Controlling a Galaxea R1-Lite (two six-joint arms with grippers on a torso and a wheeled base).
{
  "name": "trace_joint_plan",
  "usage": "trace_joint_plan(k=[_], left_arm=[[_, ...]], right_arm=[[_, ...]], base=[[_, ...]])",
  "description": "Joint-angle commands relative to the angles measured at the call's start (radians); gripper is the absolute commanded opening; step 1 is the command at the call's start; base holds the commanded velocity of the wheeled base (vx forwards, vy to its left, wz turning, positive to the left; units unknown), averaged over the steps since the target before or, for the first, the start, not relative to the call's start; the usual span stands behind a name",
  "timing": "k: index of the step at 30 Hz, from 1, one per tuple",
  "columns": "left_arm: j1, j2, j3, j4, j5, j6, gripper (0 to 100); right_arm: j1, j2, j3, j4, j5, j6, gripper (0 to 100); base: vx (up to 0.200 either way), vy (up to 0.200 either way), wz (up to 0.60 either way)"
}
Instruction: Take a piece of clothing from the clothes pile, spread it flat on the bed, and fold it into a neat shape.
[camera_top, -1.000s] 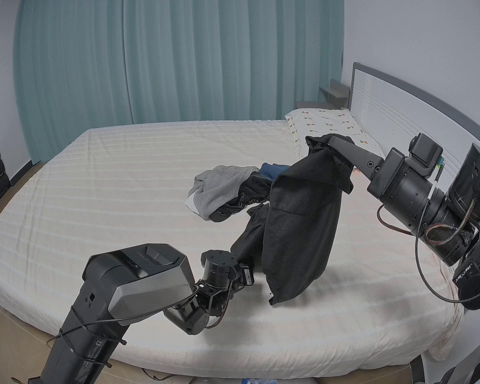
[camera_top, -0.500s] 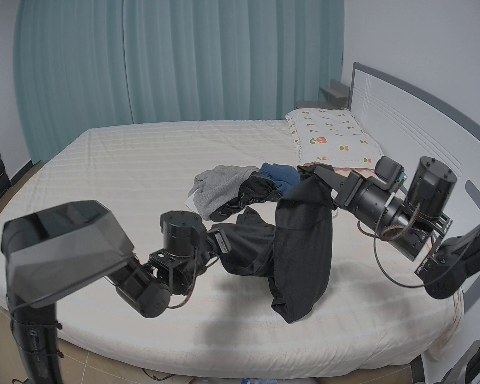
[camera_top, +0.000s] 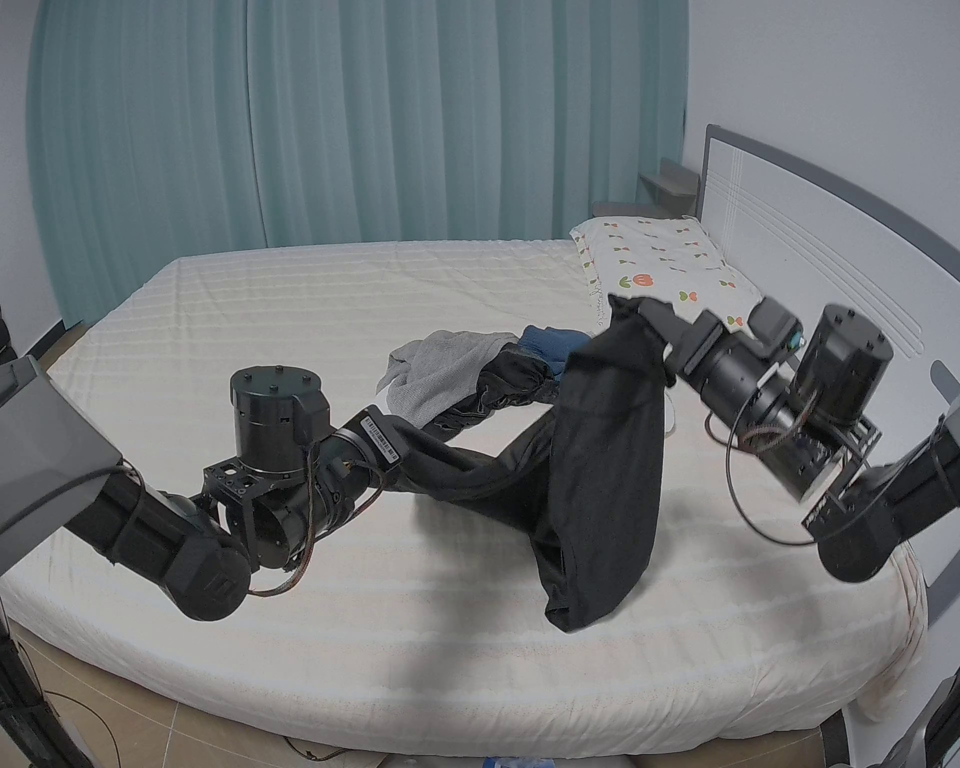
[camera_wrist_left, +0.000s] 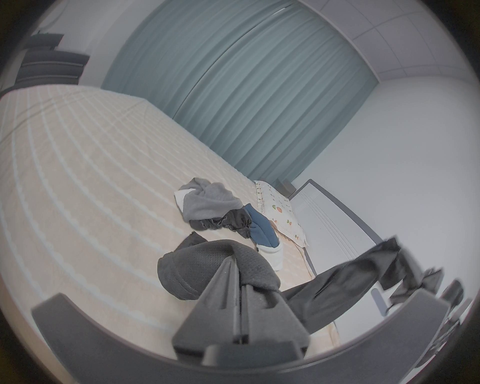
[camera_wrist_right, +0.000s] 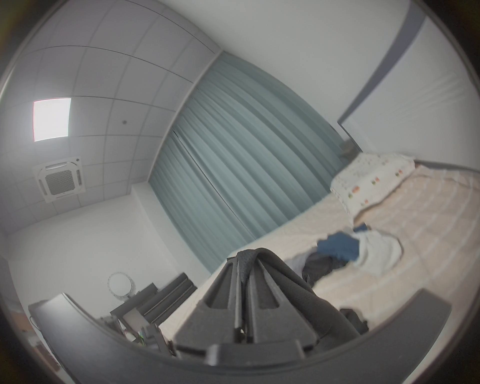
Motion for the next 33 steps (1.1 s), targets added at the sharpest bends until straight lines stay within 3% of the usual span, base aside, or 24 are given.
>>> trace_joint_plan(k=[1,11,20,28,33], left_arm=[[-0.047,-0.049,0.121,0.014,-0.037,-0.123,0],[-0.073,-0.029,0.207,0.01,-0.106,-0.19,0],[-0.064,-0.006,0.221,0.007,-0.106,-0.209,0],[-0.062,0.006,0.239,0.007,-0.106,-0.213,0],[-0.062,-0.003,0.254,0.007,-0.103,-0.21,0]], right_arm=[[0.052,0.085,0.267,-0.095,-0.011,0.075,0],[0.091,0.209,0.325,-0.158,-0.002,0.106,0],[0.106,0.19,0.331,-0.232,-0.014,0.112,0],[0.115,0.166,0.345,-0.233,-0.016,0.111,0],[0.115,0.16,0.36,-0.235,-0.016,0.114,0]], base=[[0.0,0.0,0.0],[0.0,0.0,0.0],[0.0,0.0,0.0],[-0.2,0.0,0.0],[0.0,0.0,0.0]])
